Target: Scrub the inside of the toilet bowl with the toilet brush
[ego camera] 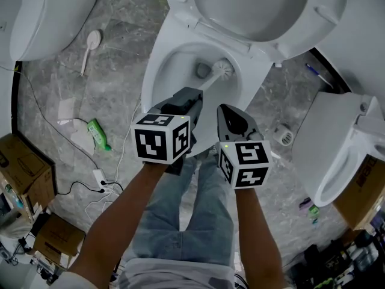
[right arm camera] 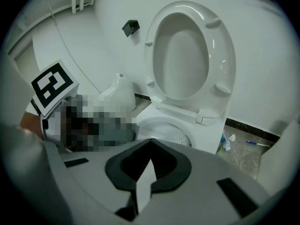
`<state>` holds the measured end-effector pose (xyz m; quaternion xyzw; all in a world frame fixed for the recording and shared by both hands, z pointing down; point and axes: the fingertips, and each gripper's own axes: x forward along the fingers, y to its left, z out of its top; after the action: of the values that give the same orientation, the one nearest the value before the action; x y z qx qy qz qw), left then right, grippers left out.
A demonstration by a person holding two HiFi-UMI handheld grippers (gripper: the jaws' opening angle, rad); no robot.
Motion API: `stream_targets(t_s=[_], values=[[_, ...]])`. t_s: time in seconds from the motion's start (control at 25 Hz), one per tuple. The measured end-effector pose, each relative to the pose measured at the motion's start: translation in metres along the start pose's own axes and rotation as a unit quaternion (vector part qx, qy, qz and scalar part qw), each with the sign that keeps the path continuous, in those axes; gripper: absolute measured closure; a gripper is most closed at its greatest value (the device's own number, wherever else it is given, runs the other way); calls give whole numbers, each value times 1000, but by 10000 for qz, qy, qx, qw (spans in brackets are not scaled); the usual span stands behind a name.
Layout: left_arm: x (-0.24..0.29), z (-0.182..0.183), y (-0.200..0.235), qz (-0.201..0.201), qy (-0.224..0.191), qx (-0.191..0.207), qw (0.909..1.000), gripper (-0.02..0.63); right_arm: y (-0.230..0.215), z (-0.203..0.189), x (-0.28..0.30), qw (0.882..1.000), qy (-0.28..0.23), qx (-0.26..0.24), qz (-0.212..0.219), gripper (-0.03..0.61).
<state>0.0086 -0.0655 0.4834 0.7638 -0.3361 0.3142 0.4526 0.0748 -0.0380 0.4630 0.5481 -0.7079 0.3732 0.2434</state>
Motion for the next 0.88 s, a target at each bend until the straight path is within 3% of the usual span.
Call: stream_targets(t_s=[0.48,0.88], values=[[-12,17,29,290,-348,-252,9987,457,11,11,7,9997,-83,-188,93,580],[-37,16,60,758,-697,-698,9922,457,24,3,2,9993,19,-333,189,580]])
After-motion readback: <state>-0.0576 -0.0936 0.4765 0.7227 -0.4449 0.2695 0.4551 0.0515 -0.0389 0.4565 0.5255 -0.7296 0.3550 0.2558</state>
